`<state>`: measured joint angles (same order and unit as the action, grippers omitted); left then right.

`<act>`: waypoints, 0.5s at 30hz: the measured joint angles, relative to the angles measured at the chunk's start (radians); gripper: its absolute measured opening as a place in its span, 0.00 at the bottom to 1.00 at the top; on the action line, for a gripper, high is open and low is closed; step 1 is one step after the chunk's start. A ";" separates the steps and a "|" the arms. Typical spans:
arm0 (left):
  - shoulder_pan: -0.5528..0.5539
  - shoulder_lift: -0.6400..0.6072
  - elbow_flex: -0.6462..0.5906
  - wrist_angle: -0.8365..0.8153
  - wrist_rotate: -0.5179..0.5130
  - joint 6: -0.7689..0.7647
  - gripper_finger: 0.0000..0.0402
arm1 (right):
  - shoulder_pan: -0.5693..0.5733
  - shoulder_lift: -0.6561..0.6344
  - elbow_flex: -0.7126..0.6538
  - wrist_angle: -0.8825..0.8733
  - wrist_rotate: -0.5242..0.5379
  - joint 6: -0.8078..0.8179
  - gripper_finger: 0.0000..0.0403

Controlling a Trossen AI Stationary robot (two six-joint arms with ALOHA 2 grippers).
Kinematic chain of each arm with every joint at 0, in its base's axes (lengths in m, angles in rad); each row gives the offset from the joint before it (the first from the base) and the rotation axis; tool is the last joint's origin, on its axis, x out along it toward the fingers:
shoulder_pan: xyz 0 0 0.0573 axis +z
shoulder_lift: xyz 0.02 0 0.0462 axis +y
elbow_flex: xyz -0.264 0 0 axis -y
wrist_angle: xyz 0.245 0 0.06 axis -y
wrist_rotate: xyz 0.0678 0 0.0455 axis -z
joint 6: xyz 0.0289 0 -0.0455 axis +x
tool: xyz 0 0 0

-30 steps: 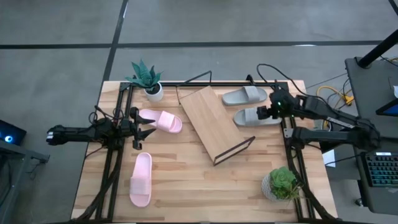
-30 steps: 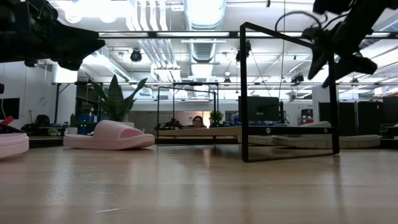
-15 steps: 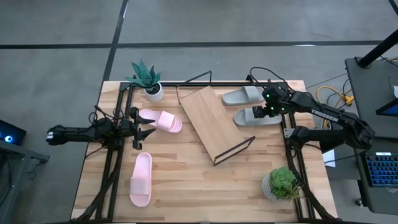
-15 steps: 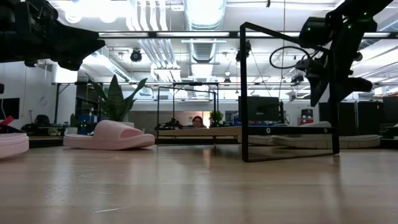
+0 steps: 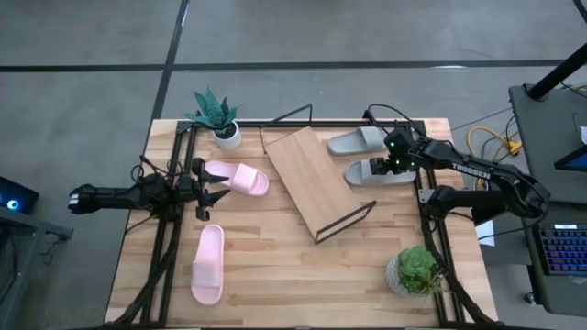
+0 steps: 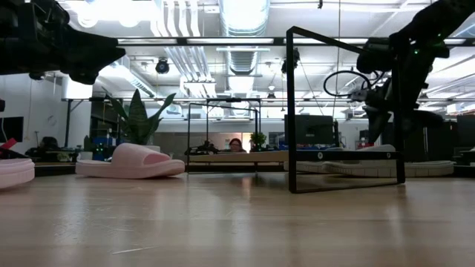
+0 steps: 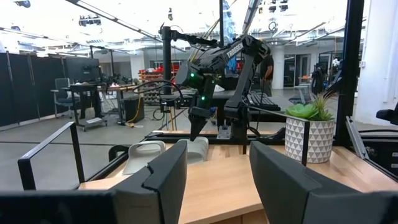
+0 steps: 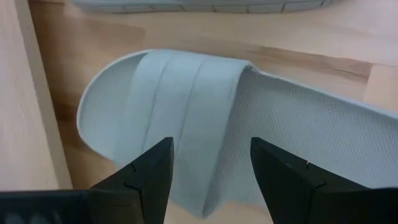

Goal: Pick and place slides into the shelf
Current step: Put the bottom gray slide on the shelf

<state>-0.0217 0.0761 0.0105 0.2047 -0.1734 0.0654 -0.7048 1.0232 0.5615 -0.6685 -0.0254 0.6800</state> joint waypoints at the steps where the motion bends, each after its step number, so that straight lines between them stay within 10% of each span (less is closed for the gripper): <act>1: 0.000 0.000 0.000 -0.005 0.000 0.000 0.40 | -0.005 -0.003 -0.008 0.012 0.000 0.000 0.50; 15: 0.000 0.002 0.000 -0.005 0.000 0.001 0.40 | -0.012 0.009 -0.087 0.187 -0.053 0.000 0.50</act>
<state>-0.0217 0.0784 0.0105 0.1997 -0.1734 0.0662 -0.7166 1.0320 0.4744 -0.4816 -0.0784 0.6804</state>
